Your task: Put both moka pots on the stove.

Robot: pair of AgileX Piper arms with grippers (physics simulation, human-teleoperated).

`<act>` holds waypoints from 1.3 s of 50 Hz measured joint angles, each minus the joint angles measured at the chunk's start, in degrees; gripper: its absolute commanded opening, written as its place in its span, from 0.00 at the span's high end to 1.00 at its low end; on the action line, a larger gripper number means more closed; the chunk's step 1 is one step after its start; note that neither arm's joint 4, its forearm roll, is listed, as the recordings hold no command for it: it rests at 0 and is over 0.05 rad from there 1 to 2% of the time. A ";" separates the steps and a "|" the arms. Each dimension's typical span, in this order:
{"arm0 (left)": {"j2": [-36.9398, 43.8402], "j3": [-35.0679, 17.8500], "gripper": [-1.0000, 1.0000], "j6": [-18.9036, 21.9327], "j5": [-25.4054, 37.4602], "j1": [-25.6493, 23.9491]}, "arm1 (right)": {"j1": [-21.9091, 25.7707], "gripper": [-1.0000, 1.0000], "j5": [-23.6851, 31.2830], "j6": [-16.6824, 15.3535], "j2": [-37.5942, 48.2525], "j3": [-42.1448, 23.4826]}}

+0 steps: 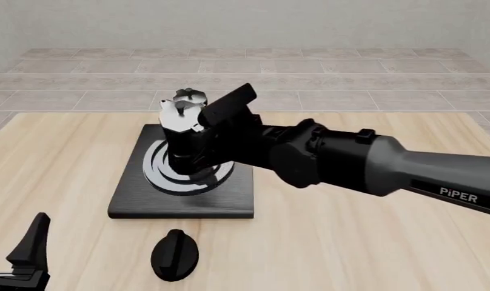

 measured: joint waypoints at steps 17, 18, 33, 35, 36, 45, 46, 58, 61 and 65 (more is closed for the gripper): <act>-0.02 -0.01 0.00 -0.03 0.03 0.06 | -0.90 1.00 -0.34 0.47 2.05 -1.54; -0.02 -0.01 0.00 -0.03 0.03 0.06 | -0.99 1.00 -0.35 0.48 2.18 -1.65; 0.01 0.00 0.00 0.01 0.03 0.04 | -1.75 1.00 -0.48 0.67 3.89 -3.04; 0.00 0.01 0.00 0.02 0.03 0.04 | -1.72 1.00 -0.51 0.72 4.05 -3.17; 0.00 0.01 0.00 0.02 0.03 0.04 | -1.69 1.00 -0.53 0.74 4.12 -3.23; 0.01 -0.05 0.00 0.04 0.07 0.03 | -1.15 1.00 -0.76 0.97 4.79 -3.49; 0.01 -0.04 0.00 0.04 0.06 0.03 | -1.09 1.00 -0.79 1.00 4.87 -3.50; 0.03 -0.02 0.00 0.05 0.03 0.05 | -0.85 1.00 -1.36 1.53 5.94 -3.46; 0.03 -0.02 0.00 0.05 0.03 0.05 | -0.85 1.00 -1.56 1.66 6.28 -3.42; 0.03 -0.02 0.00 0.05 0.02 0.05 | -0.93 1.00 -1.77 1.81 6.72 -3.42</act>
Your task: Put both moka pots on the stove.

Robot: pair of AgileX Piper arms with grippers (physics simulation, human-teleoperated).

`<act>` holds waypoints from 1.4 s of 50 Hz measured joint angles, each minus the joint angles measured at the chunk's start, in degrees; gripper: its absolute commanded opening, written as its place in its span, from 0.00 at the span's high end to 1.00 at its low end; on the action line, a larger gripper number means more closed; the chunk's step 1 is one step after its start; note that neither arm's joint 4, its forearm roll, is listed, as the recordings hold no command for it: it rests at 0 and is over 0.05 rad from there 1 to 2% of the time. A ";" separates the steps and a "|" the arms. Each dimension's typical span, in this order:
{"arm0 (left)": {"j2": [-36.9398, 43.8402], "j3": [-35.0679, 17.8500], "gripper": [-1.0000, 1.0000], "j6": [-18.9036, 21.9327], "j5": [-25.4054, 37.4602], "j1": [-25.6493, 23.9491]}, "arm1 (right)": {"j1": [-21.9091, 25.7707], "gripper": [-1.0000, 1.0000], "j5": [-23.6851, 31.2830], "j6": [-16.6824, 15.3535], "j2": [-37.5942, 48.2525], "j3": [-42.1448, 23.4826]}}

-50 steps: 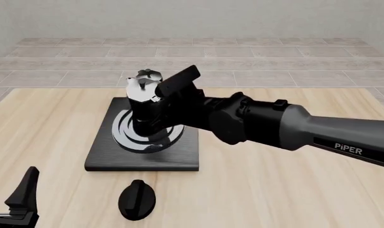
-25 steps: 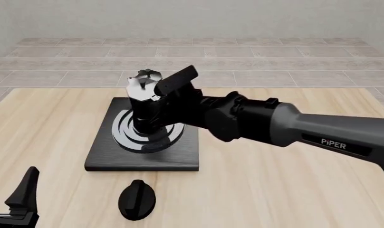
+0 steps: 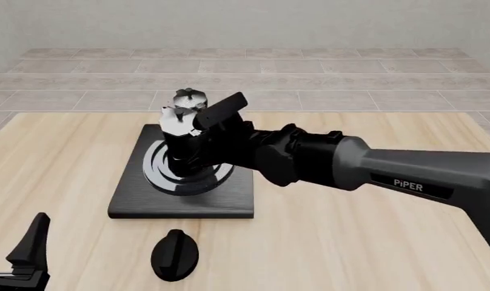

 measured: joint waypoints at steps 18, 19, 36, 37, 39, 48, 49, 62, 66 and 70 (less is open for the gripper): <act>0.00 -0.17 0.00 -0.04 0.20 0.03 | 0.06 1.00 -1.34 0.96 1.53 0.28; 0.00 -0.21 0.00 -0.04 0.23 0.04 | 0.06 1.00 -1.41 1.02 1.61 0.30; 0.01 -0.39 0.00 -0.04 0.36 0.06 | 0.15 1.00 -2.56 2.00 2.41 1.09; 0.01 -0.40 0.00 -0.04 0.37 0.06 | 0.17 1.00 -2.64 2.05 2.45 1.17; 0.01 -0.39 0.00 -0.03 0.36 0.07 | 0.20 1.00 -2.77 2.16 2.56 1.29; -0.01 -0.21 0.00 -0.01 0.19 0.09 | 0.29 1.00 -3.14 2.54 3.04 1.63; 0.00 -0.21 0.00 -0.01 0.19 0.09 | 0.30 1.00 -3.17 2.56 3.05 1.64; 0.00 -0.13 0.00 -0.05 0.10 0.11 | 0.31 1.00 -3.45 2.91 3.26 1.49; 0.01 -0.20 0.00 -0.08 0.15 0.10 | 0.30 1.00 -3.50 2.99 3.32 1.44; 0.02 -0.25 0.00 -0.10 0.19 0.09 | 0.33 1.00 -3.50 3.08 3.37 1.37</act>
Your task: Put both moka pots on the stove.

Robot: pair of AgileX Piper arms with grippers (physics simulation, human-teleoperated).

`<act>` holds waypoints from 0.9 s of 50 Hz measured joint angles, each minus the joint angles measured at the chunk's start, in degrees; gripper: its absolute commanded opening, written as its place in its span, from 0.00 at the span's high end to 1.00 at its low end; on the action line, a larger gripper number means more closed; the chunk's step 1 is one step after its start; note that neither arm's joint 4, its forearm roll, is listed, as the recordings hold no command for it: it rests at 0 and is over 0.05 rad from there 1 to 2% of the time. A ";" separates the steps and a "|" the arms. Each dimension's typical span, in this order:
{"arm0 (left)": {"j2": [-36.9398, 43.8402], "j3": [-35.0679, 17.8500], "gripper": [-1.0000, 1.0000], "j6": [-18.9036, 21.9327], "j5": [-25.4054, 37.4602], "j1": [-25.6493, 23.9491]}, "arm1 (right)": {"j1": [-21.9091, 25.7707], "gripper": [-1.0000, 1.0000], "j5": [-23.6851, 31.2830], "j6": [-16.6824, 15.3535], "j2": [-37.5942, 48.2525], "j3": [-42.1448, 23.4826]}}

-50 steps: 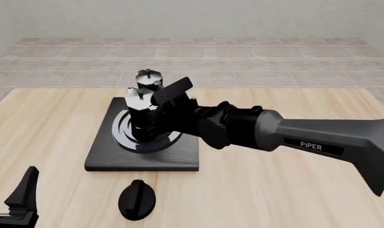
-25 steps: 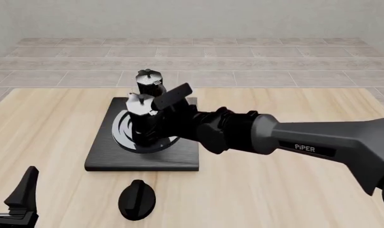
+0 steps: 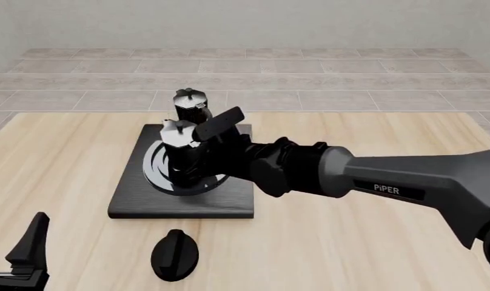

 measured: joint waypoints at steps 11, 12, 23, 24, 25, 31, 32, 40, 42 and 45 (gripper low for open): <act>-0.02 -0.04 0.00 -0.06 0.06 0.00 | 0.93 0.00 0.13 0.98 -0.18 -0.27; -0.02 -0.05 0.00 -0.07 0.07 0.00 | 1.07 0.00 0.15 1.05 -0.21 -0.30; -0.03 -0.06 0.00 -0.11 0.10 -0.01 | 1.86 0.00 0.44 1.36 -0.47 -0.51; -0.03 -0.07 0.00 -0.11 0.10 -0.01 | 1.91 0.00 0.47 1.38 -0.52 -0.51; -0.03 -0.06 0.00 -0.11 0.10 -0.01 | 1.97 0.00 0.52 1.39 -0.57 -0.52; -0.03 -0.04 0.00 -0.10 0.08 -0.01 | 2.26 0.00 0.87 1.26 -1.03 -0.52; -0.03 -0.02 0.00 -0.09 0.06 -0.01 | 2.30 0.00 0.99 1.20 -1.17 -0.52; 0.00 0.04 0.00 -0.07 0.02 -0.05 | 2.40 0.00 2.36 0.39 -2.52 -0.61; 0.01 0.02 0.00 -0.07 0.04 -0.06 | 2.38 0.00 2.77 0.15 -2.90 -0.61; 0.06 -0.03 0.00 -0.06 0.06 -0.07 | 2.31 0.00 3.47 -0.24 -3.50 -0.60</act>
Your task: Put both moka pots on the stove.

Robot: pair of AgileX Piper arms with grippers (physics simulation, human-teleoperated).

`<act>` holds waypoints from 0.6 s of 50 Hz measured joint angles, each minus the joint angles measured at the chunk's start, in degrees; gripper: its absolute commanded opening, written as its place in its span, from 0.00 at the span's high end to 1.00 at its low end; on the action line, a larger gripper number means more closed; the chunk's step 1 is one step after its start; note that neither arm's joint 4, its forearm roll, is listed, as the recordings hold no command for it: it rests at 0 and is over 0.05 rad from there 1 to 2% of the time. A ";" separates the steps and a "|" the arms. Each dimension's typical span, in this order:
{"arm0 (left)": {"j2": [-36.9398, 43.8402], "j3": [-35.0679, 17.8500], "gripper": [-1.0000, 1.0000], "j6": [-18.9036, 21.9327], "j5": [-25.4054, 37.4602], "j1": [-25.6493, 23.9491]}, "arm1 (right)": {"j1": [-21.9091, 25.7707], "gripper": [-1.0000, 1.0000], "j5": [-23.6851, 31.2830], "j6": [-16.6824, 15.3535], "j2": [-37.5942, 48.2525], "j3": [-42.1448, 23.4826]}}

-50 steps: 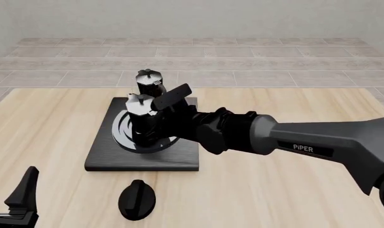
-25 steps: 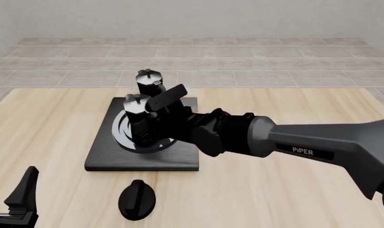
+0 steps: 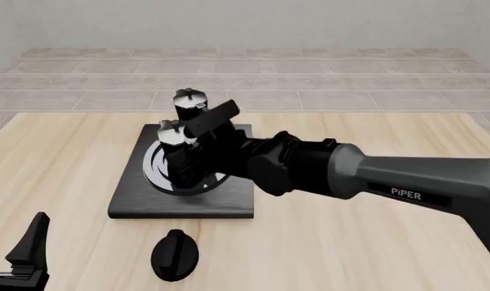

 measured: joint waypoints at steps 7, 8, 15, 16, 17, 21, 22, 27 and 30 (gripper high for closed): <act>0.07 0.11 0.00 0.02 -0.10 -0.03 | -0.14 0.00 1.85 -0.98 -1.48 -0.06; 0.07 0.12 0.00 0.03 -0.11 -0.03 | -0.16 0.00 2.16 -1.14 -1.73 -0.08; 0.16 0.17 0.00 0.07 -0.17 -0.06 | -0.17 0.00 4.51 -2.30 -4.01 -0.16; 0.18 0.16 0.00 0.08 -0.18 -0.07 | -0.16 0.00 4.85 -2.44 -4.47 -0.15; 0.20 0.15 0.00 0.08 -0.18 -0.07 | -0.14 0.00 5.16 -2.57 -4.94 -0.12; 0.22 0.13 0.00 0.12 -0.19 -0.09 | -0.01 0.00 6.29 -3.13 -7.05 0.18; 0.22 0.14 0.00 0.12 -0.19 -0.09 | 0.03 0.00 6.52 -3.26 -7.58 0.28; 0.17 0.16 0.00 0.15 -0.20 -0.08 | 0.37 0.00 7.32 -3.86 -10.68 1.28; 0.12 0.19 0.00 0.15 -0.20 -0.06 | 0.53 0.00 7.43 -4.12 -12.90 2.32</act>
